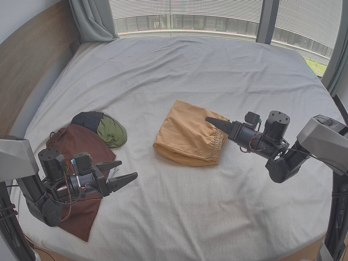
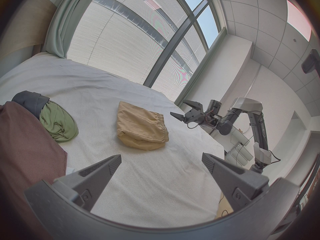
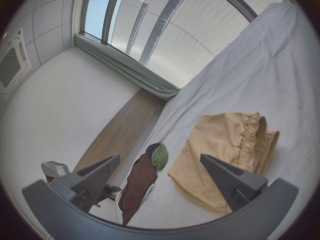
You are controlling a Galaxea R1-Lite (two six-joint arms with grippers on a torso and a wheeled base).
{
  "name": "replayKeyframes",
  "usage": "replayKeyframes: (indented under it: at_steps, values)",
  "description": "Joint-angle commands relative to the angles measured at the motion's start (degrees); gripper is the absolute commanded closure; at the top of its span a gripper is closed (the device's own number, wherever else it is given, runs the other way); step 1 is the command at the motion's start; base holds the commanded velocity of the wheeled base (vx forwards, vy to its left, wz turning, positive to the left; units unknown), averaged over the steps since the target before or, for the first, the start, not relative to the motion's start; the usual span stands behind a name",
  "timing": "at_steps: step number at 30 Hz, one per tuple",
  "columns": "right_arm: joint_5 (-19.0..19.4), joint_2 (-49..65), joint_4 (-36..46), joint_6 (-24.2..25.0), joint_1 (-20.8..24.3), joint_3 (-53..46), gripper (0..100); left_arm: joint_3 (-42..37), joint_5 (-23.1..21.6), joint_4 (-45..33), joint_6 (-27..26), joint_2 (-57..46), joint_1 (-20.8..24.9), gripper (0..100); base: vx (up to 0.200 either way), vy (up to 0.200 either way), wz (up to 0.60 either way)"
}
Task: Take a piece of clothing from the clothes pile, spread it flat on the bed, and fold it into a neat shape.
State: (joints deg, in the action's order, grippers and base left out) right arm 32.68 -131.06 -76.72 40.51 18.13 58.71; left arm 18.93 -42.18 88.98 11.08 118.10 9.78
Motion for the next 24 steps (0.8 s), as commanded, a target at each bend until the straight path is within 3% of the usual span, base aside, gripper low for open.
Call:
replayKeyframes:
  at_steps: [1, 11, 24]
  values:
    - [-0.34, -7.19, 4.82, 0.10, -1.43, 10.37, 0, -0.04, -0.01, 0.05, 0.08, -0.07, -0.02, 0, 0.000, 0.000, 0.00]
    - [-2.10, -16.24, 11.06, 0.01, -4.06, 21.89, 0, -0.04, -0.36, 0.05, 0.08, 0.02, -0.02, 0, 0.000, 0.000, 0.00]
    - [-2.89, -17.03, 8.69, -0.34, -4.42, 19.86, 0, -0.21, -0.36, 0.05, 0.17, 0.11, 0.07, 0, 0.000, 0.000, 0.00]
